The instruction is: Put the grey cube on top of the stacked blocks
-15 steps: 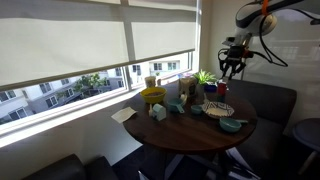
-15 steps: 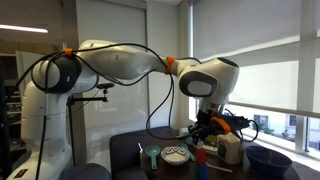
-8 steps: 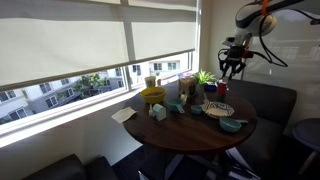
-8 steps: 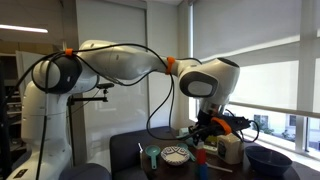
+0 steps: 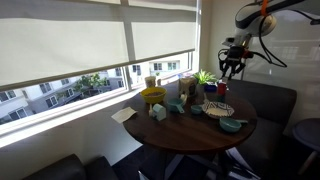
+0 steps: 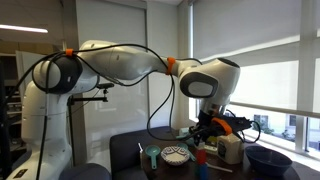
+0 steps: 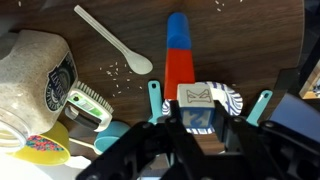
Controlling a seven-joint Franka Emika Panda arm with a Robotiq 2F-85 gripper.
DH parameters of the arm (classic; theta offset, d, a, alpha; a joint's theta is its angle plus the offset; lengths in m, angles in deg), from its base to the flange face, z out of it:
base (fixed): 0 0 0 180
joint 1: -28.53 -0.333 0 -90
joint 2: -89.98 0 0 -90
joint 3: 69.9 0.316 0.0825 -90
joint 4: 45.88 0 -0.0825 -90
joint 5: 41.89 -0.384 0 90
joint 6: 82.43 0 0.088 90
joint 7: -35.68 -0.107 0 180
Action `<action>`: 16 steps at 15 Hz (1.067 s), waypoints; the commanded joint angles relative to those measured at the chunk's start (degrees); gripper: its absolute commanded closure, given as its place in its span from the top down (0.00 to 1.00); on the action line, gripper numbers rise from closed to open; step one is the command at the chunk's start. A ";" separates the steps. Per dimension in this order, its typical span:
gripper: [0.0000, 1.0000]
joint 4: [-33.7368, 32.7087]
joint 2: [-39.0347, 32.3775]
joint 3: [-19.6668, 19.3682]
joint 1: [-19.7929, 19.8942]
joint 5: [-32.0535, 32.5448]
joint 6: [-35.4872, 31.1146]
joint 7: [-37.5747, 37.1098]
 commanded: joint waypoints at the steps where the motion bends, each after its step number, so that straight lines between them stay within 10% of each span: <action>1: 0.09 -1.58 -1.17 1.17 0.92 0.28 -0.75 -1.17; 16: 0.09 -2.15 -1.87 1.89 0.95 -0.11 -0.45 -2.21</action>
